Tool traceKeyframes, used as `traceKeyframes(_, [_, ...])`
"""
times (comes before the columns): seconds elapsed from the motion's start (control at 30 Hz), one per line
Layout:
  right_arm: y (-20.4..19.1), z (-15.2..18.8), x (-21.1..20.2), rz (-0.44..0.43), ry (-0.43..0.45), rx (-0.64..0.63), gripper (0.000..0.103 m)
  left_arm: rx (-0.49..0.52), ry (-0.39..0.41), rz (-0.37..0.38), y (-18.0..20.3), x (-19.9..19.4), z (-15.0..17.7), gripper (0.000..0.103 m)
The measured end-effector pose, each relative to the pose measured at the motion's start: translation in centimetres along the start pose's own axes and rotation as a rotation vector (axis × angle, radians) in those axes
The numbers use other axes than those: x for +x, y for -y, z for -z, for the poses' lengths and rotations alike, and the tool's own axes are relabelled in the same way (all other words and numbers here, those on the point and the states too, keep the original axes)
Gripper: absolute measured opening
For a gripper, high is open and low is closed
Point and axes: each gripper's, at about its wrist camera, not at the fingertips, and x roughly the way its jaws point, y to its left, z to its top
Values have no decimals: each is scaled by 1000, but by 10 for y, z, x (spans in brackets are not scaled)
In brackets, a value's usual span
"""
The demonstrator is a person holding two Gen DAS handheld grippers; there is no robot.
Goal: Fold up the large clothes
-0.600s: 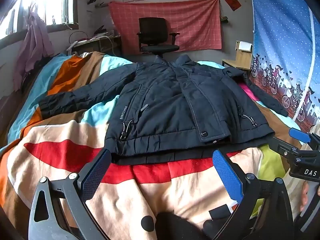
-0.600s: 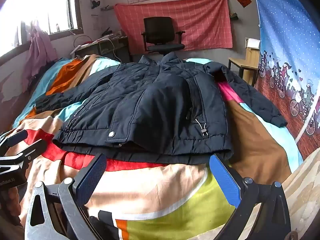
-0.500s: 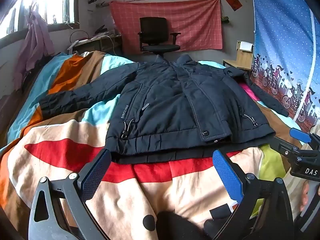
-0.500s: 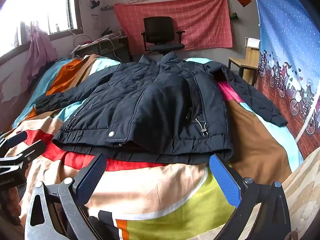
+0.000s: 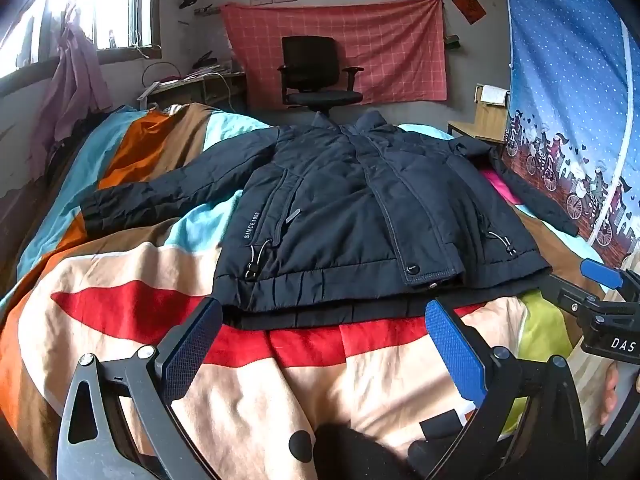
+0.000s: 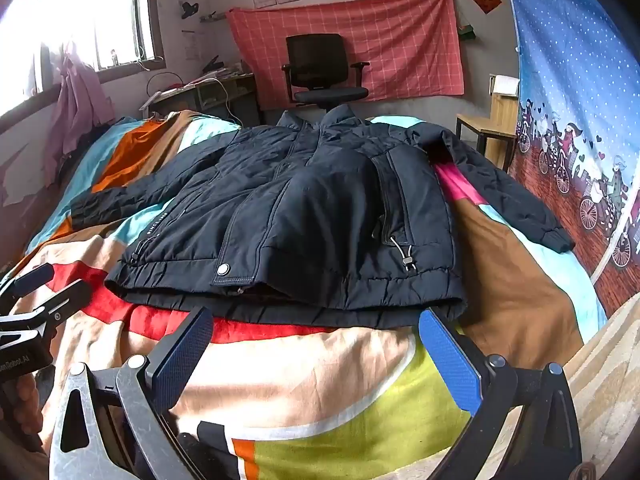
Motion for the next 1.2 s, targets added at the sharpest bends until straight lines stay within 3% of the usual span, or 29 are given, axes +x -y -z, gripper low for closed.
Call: traceKeyframes(1.2, [2,1,0,-2,0,5,103,21,1,1,6,1,-1,100])
